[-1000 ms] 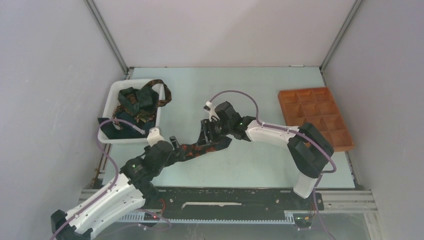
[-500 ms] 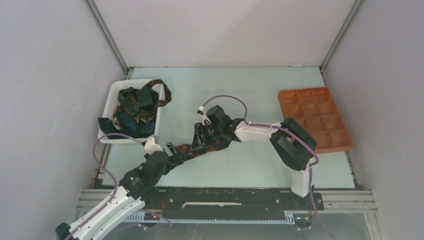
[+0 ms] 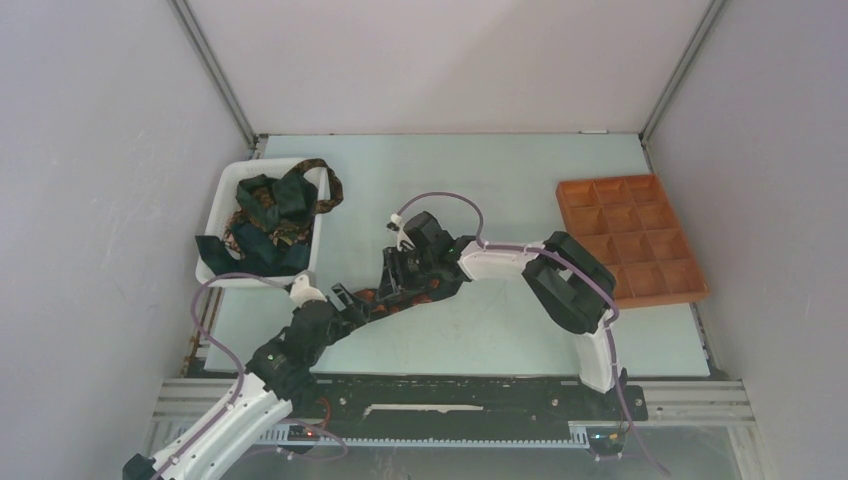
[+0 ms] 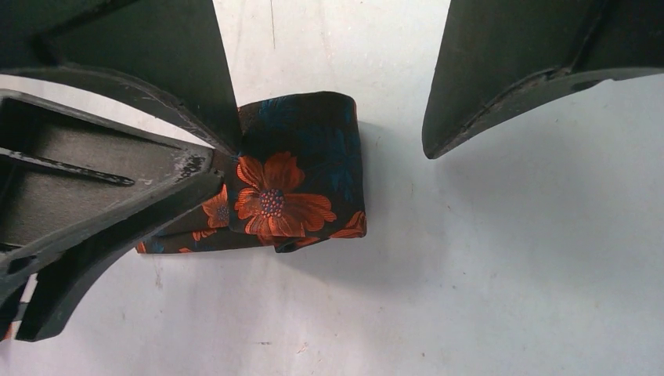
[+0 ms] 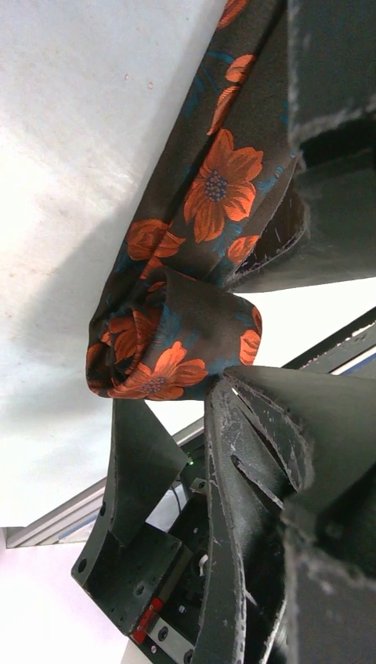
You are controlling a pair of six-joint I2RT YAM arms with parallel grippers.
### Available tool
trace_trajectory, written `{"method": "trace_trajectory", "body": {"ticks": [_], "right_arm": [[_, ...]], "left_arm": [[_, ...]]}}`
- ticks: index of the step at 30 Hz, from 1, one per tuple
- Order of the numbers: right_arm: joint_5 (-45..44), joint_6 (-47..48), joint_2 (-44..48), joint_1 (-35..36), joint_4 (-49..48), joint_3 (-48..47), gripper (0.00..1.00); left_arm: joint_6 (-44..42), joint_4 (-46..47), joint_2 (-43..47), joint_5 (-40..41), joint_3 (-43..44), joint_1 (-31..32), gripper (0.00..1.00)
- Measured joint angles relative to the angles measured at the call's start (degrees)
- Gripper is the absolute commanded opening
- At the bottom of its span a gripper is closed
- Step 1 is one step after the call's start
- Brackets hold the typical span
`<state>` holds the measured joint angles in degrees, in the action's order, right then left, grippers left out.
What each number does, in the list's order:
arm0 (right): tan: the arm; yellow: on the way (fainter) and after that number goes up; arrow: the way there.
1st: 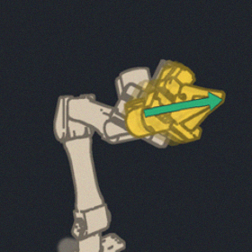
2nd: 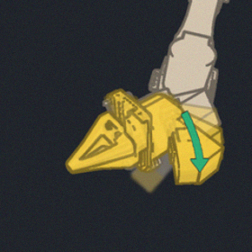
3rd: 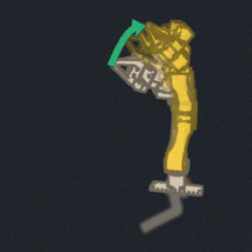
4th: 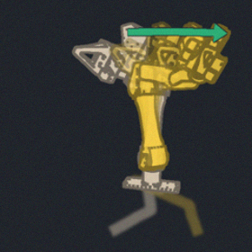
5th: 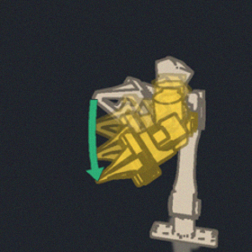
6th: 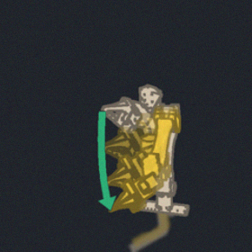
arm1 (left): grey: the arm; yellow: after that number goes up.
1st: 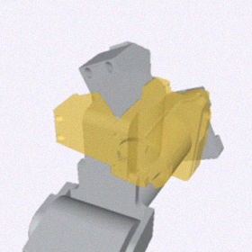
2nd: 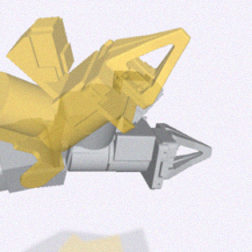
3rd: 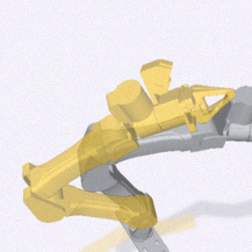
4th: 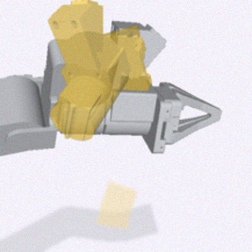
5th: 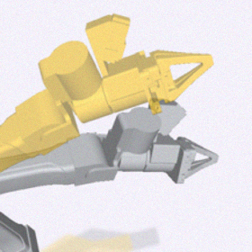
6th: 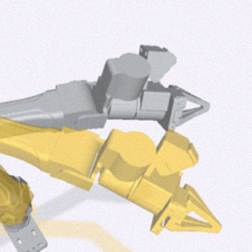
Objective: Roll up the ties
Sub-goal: Roll the tie at the center of the board.
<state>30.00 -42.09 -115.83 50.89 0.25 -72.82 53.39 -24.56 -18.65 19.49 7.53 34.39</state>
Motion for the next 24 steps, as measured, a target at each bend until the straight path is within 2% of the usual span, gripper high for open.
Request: {"method": "trace_trajectory", "body": {"ticks": [15,19,24], "right_arm": [[1.5,0.2,-3.3,-1.1,0.0,-0.8,0.37],[1.7,0.3,-3.3,-1.5,0.0,-0.8,0.37],[1.7,0.5,-3.3,-1.7,0.0,-0.8,0.36]], "left_arm": [[-1.0,10.2,-7.0,-5.3,-2.0,-3.1,0.81],[-0.9,14.4,-10.4,-6.9,-2.6,-3.3,0.75],[-0.9,18.0,-14.0,-8.9,-2.6,-3.3,0.6]]}}
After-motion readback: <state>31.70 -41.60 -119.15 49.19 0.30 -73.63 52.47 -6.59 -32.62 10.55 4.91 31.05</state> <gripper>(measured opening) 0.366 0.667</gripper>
